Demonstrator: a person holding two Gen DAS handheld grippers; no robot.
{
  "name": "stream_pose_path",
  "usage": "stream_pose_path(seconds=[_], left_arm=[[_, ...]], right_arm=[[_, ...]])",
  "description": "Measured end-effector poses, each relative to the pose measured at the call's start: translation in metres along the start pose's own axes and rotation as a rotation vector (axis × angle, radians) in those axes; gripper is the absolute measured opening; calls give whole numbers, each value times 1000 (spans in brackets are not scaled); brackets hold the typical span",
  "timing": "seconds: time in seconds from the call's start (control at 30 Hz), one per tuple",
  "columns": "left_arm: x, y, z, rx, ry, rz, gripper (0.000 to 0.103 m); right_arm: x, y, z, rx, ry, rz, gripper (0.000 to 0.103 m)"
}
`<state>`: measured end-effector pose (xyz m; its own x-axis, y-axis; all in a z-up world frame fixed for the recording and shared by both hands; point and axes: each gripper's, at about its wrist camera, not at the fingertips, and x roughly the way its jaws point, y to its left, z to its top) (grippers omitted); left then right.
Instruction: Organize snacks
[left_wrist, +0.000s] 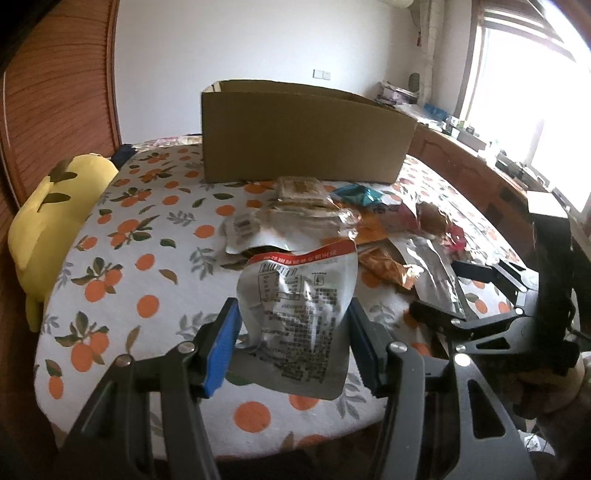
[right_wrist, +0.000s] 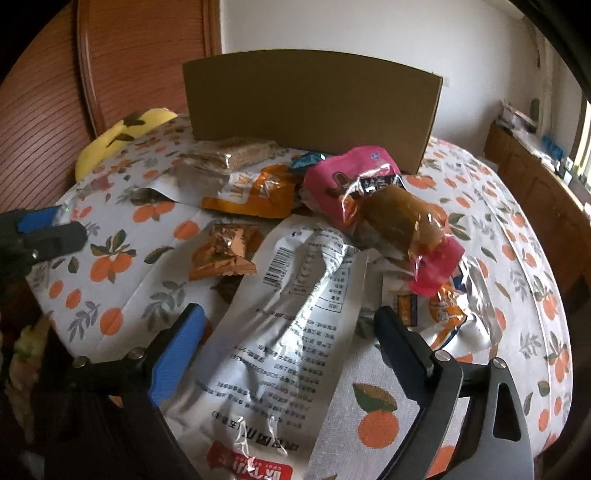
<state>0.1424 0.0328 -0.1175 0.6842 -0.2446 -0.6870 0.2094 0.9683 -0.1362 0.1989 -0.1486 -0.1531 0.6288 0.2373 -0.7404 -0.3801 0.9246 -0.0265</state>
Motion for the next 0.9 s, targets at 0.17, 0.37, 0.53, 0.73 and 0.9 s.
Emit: stream_pose_path(seconds=[0.17,0.37,0.53,0.73,0.9], left_arm=[[4,-5,-3,1,9,-13,56],[1,-8,-2,7,-2,-15,57],[1,-8,-2,0,1,-25,57],[0,-8,-3,-2,-5,-29,57],[-1,-8,-3,0,-8,-30,57]], right_arm=[[-3,2,1,-34,15,28,76],[-6,-3,2,-35,50,72,65],[-7,-5,4,-26,62,88,62],[-9,-12,5,9,65,124,60],[-17,-11,6,15,50,145,60]])
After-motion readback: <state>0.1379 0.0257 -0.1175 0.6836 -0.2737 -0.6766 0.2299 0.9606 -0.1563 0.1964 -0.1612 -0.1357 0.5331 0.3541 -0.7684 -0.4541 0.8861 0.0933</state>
